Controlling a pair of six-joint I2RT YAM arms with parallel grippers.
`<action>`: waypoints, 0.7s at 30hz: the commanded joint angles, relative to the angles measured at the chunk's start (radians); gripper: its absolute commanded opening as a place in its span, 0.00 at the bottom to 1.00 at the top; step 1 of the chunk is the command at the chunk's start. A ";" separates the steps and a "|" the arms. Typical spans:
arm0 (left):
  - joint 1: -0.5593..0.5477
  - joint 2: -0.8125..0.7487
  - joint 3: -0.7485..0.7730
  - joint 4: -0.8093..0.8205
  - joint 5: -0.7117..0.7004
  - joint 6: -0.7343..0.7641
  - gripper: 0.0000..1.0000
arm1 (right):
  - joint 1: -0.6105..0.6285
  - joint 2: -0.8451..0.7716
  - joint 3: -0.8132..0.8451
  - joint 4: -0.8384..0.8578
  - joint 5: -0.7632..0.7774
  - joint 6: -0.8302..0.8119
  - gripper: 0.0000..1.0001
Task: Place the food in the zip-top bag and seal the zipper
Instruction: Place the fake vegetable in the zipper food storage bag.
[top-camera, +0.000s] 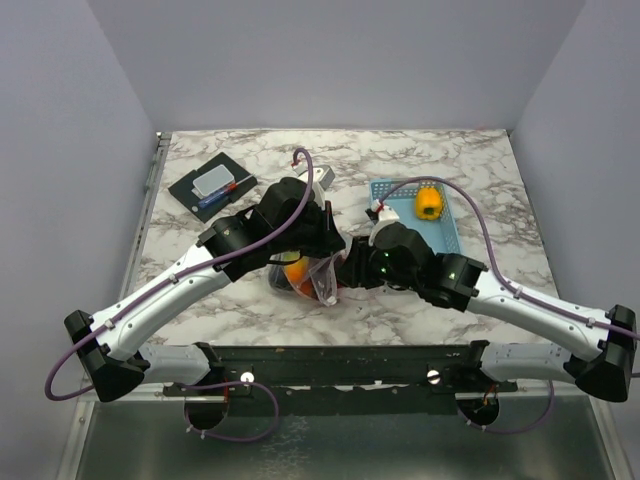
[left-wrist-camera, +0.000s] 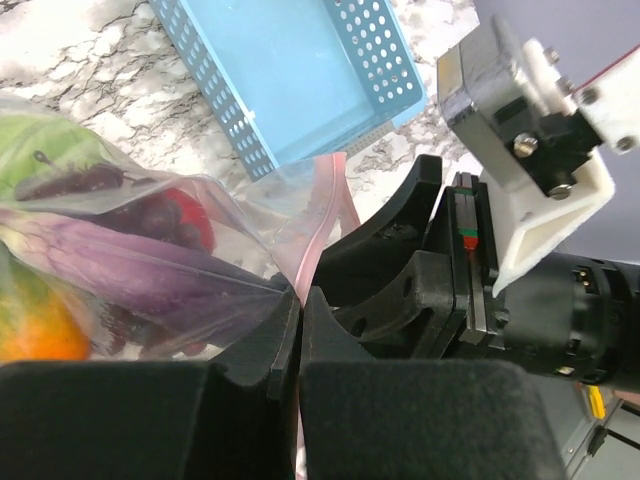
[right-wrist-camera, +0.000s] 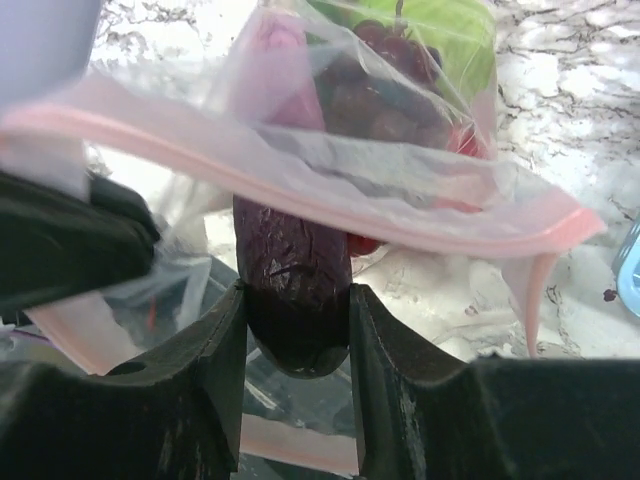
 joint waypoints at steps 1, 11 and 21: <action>-0.006 -0.007 0.025 0.040 0.038 -0.004 0.00 | 0.002 0.070 0.127 -0.081 0.074 0.000 0.20; -0.006 -0.020 0.019 0.050 0.036 -0.018 0.00 | 0.002 0.209 0.180 -0.034 0.039 0.046 0.26; -0.006 -0.031 0.024 0.050 0.003 -0.025 0.00 | 0.001 0.143 0.152 -0.012 0.049 0.048 0.63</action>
